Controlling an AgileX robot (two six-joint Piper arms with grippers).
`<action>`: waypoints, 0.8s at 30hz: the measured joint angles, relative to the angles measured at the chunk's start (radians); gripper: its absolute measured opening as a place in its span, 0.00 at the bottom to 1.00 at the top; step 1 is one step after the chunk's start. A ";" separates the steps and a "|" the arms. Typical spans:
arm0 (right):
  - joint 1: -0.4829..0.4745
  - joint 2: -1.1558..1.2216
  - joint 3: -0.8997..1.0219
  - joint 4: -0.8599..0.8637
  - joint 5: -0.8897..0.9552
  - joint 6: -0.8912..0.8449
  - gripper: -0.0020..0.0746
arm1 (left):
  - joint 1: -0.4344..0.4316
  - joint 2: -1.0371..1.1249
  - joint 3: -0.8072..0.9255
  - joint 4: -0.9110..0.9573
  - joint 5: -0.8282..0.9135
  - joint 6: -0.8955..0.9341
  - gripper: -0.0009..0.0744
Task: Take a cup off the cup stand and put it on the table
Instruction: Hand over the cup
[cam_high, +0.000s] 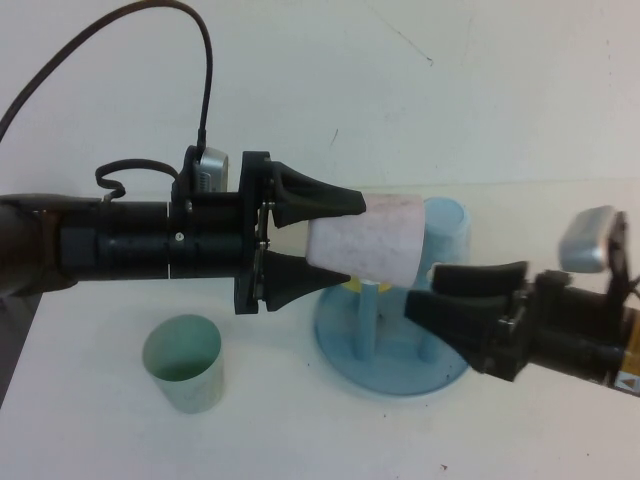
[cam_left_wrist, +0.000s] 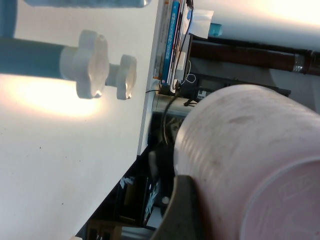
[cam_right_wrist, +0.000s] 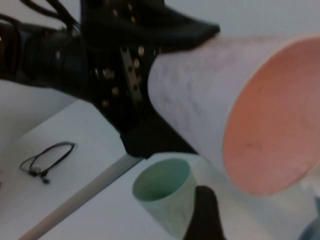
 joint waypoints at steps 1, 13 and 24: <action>0.000 0.043 -0.032 -0.042 -0.002 0.041 0.68 | 0.000 0.000 0.000 0.000 0.000 0.000 0.76; 0.006 0.105 -0.188 -0.165 -0.013 0.130 0.69 | 0.000 0.000 0.000 -0.003 -0.004 0.000 0.76; 0.007 0.107 -0.263 -0.163 -0.024 0.088 0.68 | -0.002 0.000 0.000 -0.003 -0.001 0.000 0.76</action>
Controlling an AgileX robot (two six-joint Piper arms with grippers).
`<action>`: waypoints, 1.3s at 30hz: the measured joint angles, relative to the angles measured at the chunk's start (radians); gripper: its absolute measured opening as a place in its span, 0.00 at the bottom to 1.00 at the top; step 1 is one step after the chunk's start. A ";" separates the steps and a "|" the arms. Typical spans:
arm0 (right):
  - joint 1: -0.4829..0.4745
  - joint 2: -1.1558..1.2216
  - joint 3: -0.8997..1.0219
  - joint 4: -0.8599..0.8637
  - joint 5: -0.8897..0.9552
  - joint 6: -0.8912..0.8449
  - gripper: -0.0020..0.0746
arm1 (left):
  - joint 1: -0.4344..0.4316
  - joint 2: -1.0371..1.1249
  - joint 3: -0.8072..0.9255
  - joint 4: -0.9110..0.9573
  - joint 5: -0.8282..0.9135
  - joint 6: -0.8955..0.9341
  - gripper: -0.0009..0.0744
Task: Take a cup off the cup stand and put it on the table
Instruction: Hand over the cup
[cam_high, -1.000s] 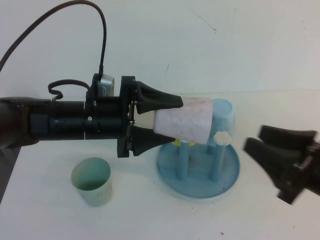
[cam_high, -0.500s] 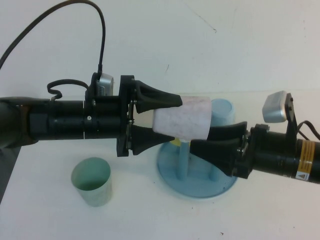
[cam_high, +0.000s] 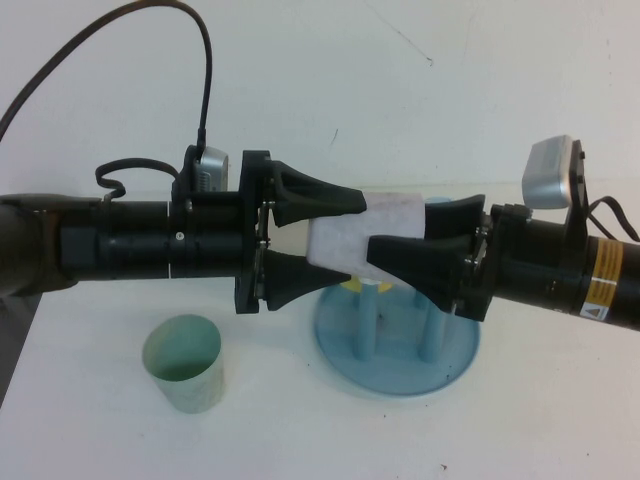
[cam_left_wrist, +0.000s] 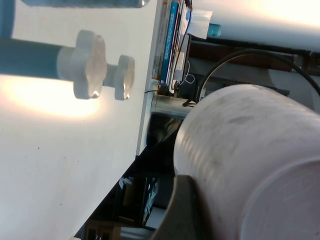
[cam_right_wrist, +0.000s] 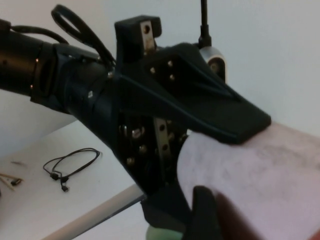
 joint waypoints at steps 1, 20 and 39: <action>0.002 0.002 -0.007 0.000 -0.002 0.000 0.67 | -0.002 0.000 0.000 0.000 0.000 0.000 0.76; 0.046 0.028 -0.024 -0.010 -0.059 0.038 0.11 | -0.016 0.000 0.000 -0.033 -0.015 0.067 0.76; 0.041 0.028 -0.026 -0.157 -0.029 0.055 0.07 | -0.016 0.000 0.000 0.020 -0.015 0.110 0.88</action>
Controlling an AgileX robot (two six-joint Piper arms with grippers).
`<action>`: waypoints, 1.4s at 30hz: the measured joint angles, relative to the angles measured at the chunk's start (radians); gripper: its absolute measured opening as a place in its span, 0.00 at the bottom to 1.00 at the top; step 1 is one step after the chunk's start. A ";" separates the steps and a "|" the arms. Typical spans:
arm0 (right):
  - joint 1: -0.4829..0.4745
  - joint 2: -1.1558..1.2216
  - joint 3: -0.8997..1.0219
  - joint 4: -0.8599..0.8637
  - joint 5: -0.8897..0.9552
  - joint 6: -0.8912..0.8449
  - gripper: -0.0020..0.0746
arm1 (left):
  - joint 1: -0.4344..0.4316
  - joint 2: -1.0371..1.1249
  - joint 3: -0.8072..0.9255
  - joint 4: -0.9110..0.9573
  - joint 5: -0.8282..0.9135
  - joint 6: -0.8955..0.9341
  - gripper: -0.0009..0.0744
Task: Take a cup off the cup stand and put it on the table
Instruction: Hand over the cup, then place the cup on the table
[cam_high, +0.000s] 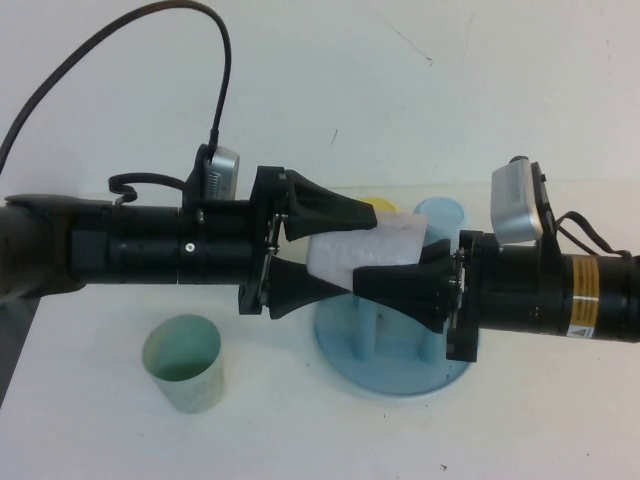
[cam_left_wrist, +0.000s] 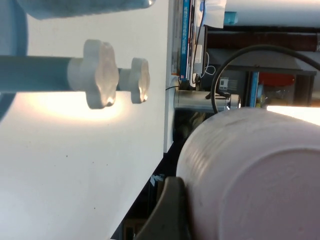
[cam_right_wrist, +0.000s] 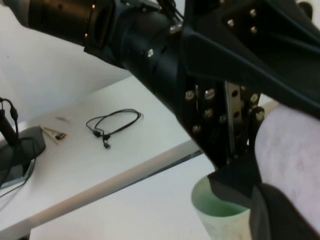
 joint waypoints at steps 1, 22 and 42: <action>0.000 0.000 0.000 -0.011 0.003 0.006 0.07 | 0.005 0.000 0.000 0.003 0.002 0.000 0.88; -0.293 -0.515 -0.037 -0.600 0.142 0.595 0.06 | 0.163 0.000 -0.004 -0.025 0.016 0.171 0.09; -0.293 -0.519 -0.058 -0.600 0.724 0.295 0.06 | 0.163 0.000 -0.004 -0.027 0.016 0.182 0.01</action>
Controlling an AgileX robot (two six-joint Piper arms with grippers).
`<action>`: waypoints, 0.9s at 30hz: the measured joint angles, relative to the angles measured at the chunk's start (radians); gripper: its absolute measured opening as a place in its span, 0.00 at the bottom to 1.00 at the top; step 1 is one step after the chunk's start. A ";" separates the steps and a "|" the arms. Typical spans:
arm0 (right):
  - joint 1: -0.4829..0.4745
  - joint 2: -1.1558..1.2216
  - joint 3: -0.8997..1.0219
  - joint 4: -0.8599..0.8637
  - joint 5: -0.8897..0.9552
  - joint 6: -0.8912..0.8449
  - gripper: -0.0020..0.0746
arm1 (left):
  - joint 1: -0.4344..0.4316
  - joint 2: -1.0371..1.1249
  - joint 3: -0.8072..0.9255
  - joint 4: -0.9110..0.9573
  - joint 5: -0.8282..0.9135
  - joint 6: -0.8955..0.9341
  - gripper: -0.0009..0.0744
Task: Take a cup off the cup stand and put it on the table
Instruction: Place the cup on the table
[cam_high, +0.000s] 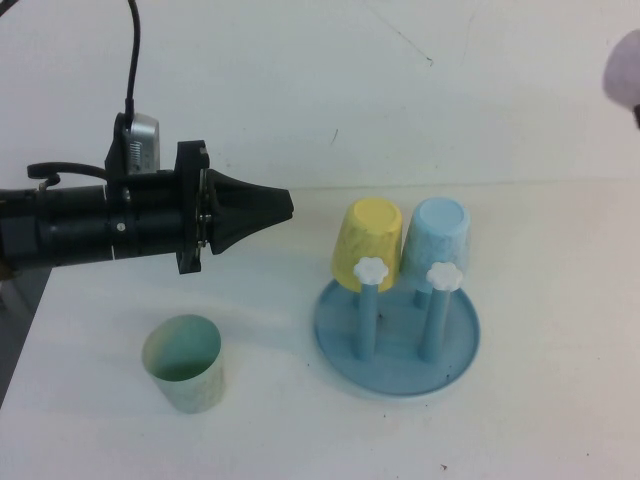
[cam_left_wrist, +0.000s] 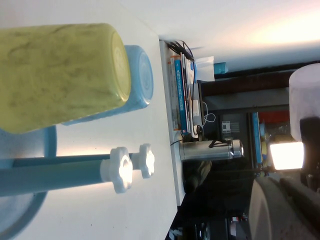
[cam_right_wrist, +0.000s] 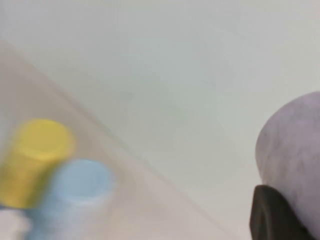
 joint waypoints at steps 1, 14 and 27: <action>0.000 0.000 0.000 0.004 0.062 -0.017 0.06 | 0.000 0.000 0.000 0.000 0.000 0.000 0.01; -0.004 0.030 0.000 0.031 0.363 -0.223 0.06 | 0.000 0.000 0.000 0.002 0.000 0.039 0.01; -0.004 0.060 -0.010 0.720 0.874 -0.790 0.06 | 0.001 0.000 0.000 0.021 0.000 0.110 0.01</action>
